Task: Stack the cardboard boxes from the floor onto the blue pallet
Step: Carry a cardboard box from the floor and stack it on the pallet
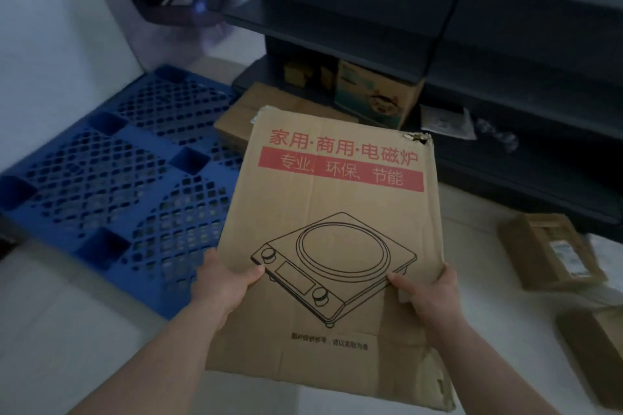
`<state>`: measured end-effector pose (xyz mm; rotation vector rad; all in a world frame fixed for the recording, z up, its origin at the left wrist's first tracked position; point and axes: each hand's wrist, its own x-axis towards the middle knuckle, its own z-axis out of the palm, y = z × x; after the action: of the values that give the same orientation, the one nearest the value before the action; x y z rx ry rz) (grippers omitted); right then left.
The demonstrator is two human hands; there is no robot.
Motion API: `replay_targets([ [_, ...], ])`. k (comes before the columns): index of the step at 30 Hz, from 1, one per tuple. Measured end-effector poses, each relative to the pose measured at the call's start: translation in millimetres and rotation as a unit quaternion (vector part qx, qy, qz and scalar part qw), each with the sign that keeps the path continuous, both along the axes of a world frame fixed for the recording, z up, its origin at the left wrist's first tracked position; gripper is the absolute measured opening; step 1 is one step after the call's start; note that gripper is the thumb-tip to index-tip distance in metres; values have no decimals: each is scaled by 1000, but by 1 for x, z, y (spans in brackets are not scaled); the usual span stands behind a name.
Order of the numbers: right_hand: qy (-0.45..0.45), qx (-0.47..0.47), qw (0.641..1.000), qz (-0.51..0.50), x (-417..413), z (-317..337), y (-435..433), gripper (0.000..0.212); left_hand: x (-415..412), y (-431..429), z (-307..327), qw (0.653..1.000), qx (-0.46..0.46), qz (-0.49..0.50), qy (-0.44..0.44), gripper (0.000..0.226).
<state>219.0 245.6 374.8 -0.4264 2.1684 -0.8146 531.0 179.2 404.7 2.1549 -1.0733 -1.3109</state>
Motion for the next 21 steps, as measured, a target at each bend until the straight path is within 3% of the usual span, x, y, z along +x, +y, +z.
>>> replay_targets([
  [8, -32, -5, 999, 34, 123, -14, -75, 124, 129, -56, -7, 999, 21, 32, -28, 74],
  [15, -46, 15, 997, 55, 171, -33, -150, 125, 179, -119, -26, 996, 52, 40, -55, 91],
  [21, -57, 36, 996, 60, 198, -61, -213, 111, 205, -185, -46, 994, 75, 52, -64, 96],
])
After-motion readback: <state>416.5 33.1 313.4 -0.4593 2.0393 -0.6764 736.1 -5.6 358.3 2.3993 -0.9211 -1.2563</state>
